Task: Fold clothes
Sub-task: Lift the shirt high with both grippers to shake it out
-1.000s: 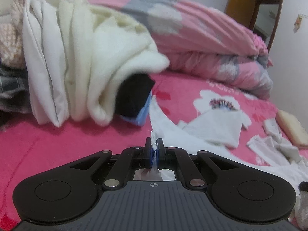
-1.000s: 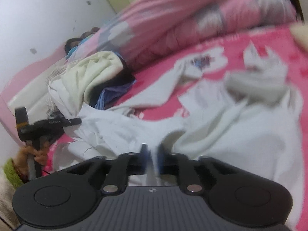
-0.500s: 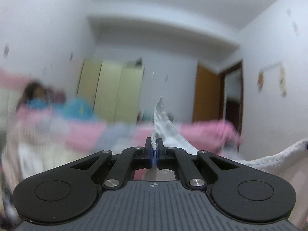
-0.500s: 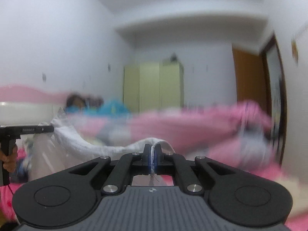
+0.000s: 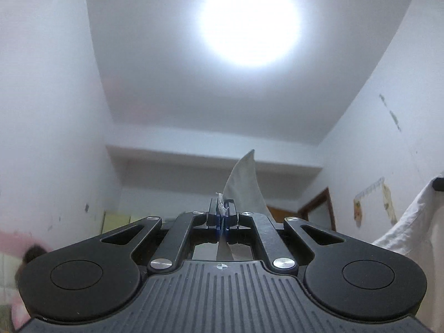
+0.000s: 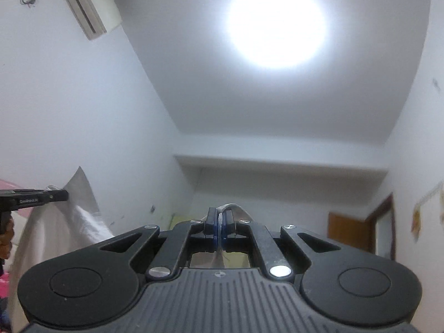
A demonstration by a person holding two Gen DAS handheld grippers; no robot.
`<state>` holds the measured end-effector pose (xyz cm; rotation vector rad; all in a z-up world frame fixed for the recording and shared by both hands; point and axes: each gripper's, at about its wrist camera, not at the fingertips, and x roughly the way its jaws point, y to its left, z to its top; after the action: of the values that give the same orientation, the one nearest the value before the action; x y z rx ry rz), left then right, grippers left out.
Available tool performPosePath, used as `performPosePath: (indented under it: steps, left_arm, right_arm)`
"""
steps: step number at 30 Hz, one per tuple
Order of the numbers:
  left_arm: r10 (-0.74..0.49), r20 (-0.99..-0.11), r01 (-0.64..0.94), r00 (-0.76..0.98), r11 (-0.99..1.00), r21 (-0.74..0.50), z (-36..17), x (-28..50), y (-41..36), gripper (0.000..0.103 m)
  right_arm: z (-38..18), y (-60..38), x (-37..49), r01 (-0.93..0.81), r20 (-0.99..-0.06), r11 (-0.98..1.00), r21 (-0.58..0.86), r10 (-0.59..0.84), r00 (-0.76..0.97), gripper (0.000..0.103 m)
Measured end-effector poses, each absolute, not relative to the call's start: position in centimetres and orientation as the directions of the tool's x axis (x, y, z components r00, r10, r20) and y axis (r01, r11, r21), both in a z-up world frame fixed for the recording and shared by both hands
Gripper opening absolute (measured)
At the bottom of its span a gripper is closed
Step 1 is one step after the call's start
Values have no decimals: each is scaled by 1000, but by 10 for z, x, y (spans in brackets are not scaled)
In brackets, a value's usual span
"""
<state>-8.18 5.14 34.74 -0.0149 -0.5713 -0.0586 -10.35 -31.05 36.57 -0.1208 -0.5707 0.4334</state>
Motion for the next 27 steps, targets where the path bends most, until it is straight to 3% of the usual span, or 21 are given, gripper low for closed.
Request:
performPosePath:
  steps: [5,11,20,27]
  left_arm:
    - [-54,573,58,818,998,11,357,-80,40,1]
    - [-51,547,48,836,999,20,338,-44,30,1]
    - [-17,450,14,893,1000,9,304,59,17,1]
    - [3,326,-3,945,1000,0,265,154,19,1]
  right_arm:
    - [389,-312,-107,-347,527,908,-233,418,740,3]
    - [386,-311,-87,-354,506,910,-216,415,756,3]
    - [368,-312,8,-319,414,932,-170,362,835,3]
    - [342,-307,116,-273,317,951,-146,307,897,3]
